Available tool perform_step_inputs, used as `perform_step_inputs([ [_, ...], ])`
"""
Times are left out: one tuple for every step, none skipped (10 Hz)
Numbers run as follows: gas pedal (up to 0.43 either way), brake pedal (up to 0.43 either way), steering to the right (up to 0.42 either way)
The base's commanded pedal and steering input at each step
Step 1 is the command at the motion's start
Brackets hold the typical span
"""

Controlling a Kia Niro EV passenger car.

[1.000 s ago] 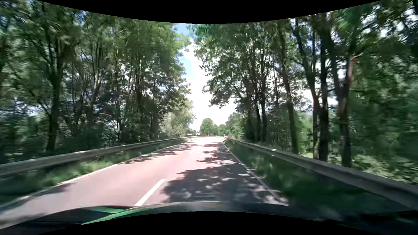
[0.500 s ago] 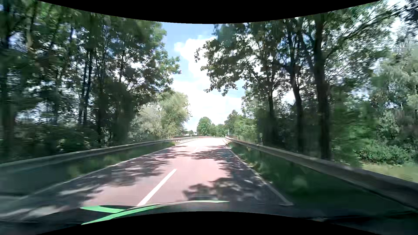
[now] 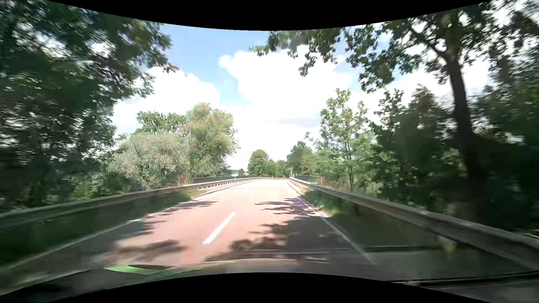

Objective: Follow the waypoints while adhering to traffic rules and regulations

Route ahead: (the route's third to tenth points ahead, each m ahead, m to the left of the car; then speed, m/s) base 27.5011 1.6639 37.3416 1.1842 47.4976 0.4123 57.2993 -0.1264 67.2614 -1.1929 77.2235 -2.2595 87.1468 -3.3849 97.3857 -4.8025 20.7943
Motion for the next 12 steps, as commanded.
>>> perform_step_inputs([
  [0.13,0.0,0.009],
  [0.13,0.0,0.009],
  [0.13,0.0,0.009],
  [0.13,0.0,0.009],
  [0.13,0.0,0.009],
  [0.13,0.0,0.008],
  [0.13,0.0,0.008],
  [0.13,0.0,0.008],
  [0.13,0.0,0.007],
  [0.13,0.0,0.007],
  [0.13,0.0,0.007],
  [0.13,0.0,0.006],
])
